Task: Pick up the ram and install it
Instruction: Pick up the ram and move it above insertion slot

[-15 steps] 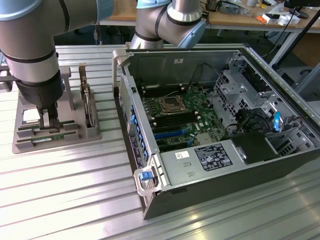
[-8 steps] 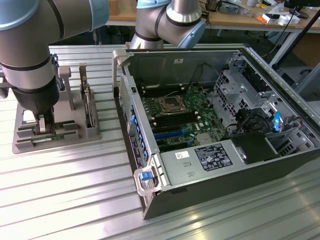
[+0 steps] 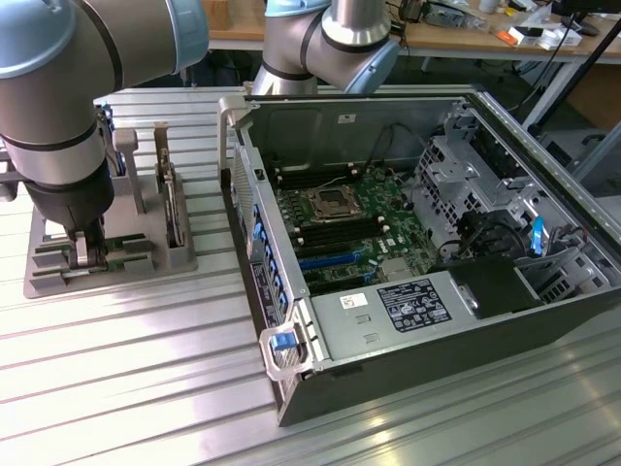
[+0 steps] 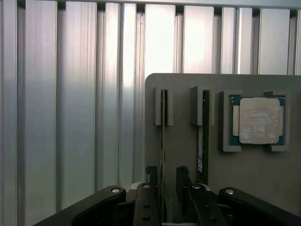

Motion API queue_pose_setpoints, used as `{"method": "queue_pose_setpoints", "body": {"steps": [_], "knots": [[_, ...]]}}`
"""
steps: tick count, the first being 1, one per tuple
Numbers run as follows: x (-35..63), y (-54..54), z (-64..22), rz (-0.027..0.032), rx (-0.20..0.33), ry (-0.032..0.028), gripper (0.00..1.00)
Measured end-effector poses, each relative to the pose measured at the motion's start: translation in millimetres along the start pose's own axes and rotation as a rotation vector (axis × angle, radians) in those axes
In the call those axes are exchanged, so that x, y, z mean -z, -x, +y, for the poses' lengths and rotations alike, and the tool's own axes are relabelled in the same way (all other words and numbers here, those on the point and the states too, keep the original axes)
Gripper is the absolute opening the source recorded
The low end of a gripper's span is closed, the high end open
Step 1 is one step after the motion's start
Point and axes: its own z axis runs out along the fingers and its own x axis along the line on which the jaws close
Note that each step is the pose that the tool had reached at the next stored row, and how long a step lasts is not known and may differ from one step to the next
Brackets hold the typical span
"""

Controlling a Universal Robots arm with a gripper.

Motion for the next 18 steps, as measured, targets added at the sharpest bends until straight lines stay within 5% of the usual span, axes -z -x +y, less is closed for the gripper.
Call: {"method": "queue_pose_setpoints", "body": {"steps": [3,5,18], "knots": [[-0.1,0.0,0.0,-0.0001,0.0,-0.0001,0.29],[0.0,0.0,0.0,0.0,0.0,0.0,0.12],[10.2,0.2,0.4,-0.0001,0.0,-0.0002,0.12]]}}
